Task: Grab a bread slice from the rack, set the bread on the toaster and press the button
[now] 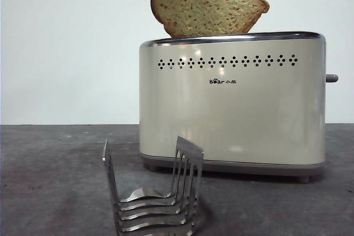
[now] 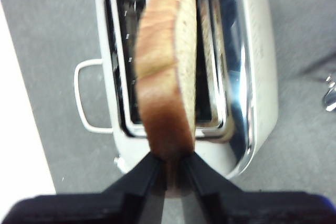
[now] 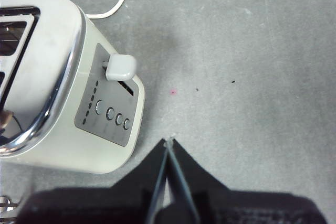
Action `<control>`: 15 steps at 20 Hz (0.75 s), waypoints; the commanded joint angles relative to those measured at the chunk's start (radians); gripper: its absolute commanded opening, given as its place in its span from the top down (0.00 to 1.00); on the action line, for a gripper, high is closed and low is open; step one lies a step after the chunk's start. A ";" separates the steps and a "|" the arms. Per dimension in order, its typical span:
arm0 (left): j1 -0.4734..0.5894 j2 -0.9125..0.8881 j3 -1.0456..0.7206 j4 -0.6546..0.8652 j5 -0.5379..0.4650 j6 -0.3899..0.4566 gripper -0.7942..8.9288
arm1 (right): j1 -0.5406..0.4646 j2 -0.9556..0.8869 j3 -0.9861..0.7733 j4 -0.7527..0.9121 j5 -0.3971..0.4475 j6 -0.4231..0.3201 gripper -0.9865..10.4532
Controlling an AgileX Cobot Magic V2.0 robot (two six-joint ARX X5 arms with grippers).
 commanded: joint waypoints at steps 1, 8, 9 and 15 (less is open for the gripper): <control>-0.006 0.013 0.001 -0.016 -0.027 0.008 0.93 | 0.001 0.001 0.003 0.003 0.001 -0.016 0.92; -0.055 0.013 0.040 -0.016 -0.032 0.007 0.93 | 0.001 0.019 0.003 0.002 0.001 -0.035 0.92; -0.057 0.010 0.043 -0.018 -0.033 0.003 0.93 | 0.001 0.021 0.003 0.002 0.001 -0.035 0.92; -0.058 -0.010 0.080 -0.026 -0.060 -0.053 0.93 | 0.001 0.033 0.003 0.005 0.001 -0.042 0.92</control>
